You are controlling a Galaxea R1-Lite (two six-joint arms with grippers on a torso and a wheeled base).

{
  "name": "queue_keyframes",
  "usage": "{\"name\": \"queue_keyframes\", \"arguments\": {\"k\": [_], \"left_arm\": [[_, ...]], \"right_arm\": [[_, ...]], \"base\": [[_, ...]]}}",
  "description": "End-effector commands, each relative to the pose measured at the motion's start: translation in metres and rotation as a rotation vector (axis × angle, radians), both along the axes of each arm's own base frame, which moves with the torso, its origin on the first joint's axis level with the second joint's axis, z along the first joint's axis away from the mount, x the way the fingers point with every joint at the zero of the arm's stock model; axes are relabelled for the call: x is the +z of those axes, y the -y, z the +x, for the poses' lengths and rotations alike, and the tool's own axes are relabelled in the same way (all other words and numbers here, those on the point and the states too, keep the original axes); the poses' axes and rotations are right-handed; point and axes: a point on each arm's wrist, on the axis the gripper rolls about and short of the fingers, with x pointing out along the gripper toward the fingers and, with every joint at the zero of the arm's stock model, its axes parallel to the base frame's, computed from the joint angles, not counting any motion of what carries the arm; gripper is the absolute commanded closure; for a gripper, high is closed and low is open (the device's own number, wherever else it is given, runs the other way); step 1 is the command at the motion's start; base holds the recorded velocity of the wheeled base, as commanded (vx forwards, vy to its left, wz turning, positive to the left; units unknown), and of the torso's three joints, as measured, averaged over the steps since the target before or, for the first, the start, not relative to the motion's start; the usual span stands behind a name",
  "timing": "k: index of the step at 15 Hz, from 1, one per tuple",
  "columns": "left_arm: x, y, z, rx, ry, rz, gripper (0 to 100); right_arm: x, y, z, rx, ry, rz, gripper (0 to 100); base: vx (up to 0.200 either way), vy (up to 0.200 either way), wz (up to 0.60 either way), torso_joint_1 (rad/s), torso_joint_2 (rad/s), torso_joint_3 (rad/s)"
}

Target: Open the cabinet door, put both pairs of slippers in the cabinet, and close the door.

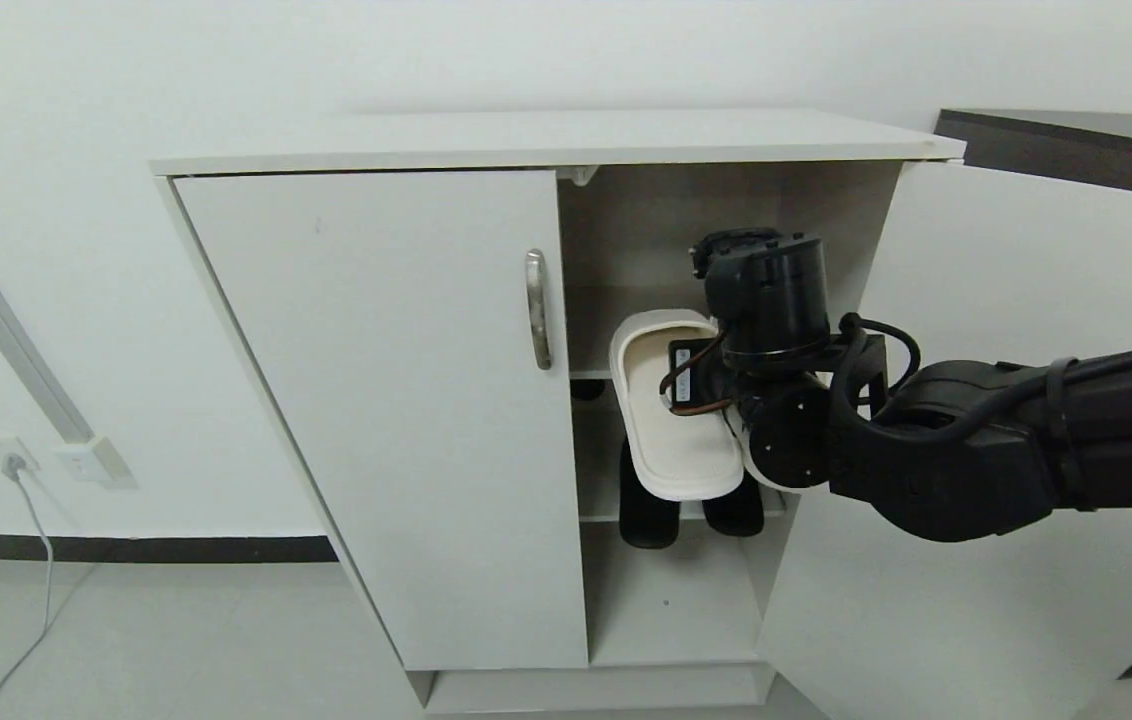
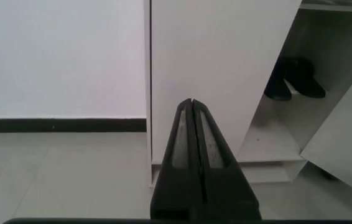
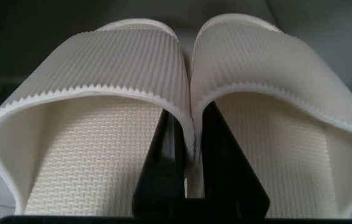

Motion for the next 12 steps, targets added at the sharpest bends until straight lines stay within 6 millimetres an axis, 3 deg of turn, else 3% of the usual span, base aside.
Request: {"name": "queue_keyframes", "arguments": {"k": [1,3,6,12], "left_arm": [[0.000,0.000,0.000,0.000,-0.001,-0.001,100],[0.000,0.000,0.000,0.000,-0.001,-0.001,100],[0.000,0.000,0.000,0.000,-0.001,-0.003,100],[0.000,0.000,0.000,0.001,-0.001,-0.003,100]], "right_arm": [[-0.003,-0.001,0.002,0.003,-0.007,-0.005,100],[-0.005,-0.002,0.004,0.027,-0.013,-0.002,100],[-0.011,-0.005,0.014,0.031,-0.021,-0.003,100],[-0.012,0.003,0.056,-0.013,-0.026,0.007,100]], "base": [[0.200,0.000,0.00,0.002,0.01,0.002],[0.200,0.000,0.00,0.002,0.01,0.002],[0.000,0.000,0.00,0.000,0.00,0.000],[0.000,0.000,0.00,0.000,0.00,0.000]]}}
